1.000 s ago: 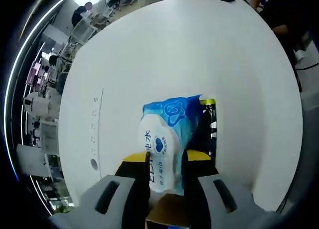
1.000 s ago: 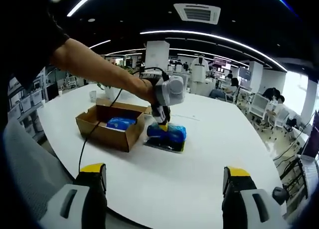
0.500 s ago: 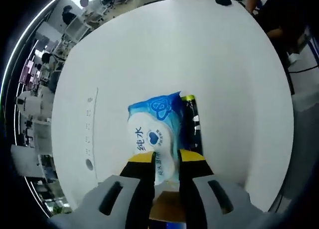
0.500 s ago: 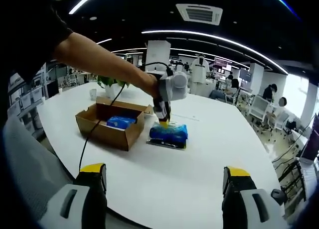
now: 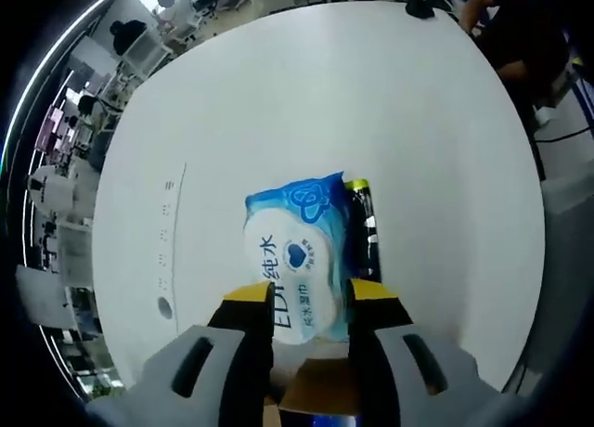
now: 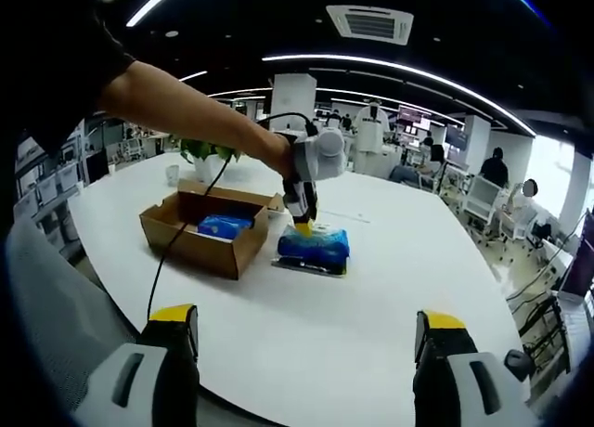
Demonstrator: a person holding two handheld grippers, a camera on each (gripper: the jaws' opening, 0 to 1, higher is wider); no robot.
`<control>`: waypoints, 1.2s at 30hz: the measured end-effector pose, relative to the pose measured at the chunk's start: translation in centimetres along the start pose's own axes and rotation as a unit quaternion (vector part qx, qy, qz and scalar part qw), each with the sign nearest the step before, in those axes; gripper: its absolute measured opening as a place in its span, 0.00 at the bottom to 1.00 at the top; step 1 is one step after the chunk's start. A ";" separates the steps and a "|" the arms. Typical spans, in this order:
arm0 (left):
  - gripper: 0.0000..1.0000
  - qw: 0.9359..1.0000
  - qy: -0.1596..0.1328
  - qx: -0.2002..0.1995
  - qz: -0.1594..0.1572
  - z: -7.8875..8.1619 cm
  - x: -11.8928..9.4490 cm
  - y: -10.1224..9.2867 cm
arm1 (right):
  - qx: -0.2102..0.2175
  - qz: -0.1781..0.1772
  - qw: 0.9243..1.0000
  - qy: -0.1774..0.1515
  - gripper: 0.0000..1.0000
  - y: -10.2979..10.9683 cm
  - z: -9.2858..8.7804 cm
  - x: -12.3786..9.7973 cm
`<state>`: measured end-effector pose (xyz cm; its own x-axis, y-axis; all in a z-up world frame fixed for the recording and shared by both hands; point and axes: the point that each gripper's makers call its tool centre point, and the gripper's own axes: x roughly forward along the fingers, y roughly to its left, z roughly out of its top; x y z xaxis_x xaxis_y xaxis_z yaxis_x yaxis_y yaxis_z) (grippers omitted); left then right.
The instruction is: Operate the shoe box by opening the lid, removing the specified soft item, and placing it in the target area until the item is outside and the box remains undamaged.
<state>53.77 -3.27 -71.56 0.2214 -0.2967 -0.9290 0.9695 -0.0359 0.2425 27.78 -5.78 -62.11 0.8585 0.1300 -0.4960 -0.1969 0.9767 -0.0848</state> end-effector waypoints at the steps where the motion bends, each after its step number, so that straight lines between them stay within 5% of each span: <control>1: 0.33 1.000 -0.003 -0.002 0.001 0.1 0.0 0.1 | 0.000 0.000 1.000 0.001 0.97 0.0 0.0 0.0; 9: 0.43 1.000 -0.002 0.011 0.005 -0.5 0.6 1.0 | 0.001 -0.001 1.000 0.005 0.97 -0.1 -0.2 0.0; 14: 0.52 1.000 -0.004 -0.010 -0.004 -0.8 1.4 1.6 | 0.000 -0.003 1.000 0.009 0.97 -0.2 -0.3 0.0; 23: 0.56 0.998 -0.001 -0.042 -0.036 -1.9 2.7 1.2 | -0.004 0.001 1.000 0.018 0.96 0.0 -0.6 0.1; 36: 0.56 0.999 0.011 0.013 -0.047 -2.8 3.5 0.0 | -0.003 0.003 1.000 0.025 0.96 0.1 -0.9 0.1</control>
<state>54.82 -1.66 -75.60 0.1319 -0.2698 -0.9539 0.9832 -0.0872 0.1606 27.44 -5.86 -62.99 0.8332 0.1268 -0.5383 -0.2051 0.9748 -0.0878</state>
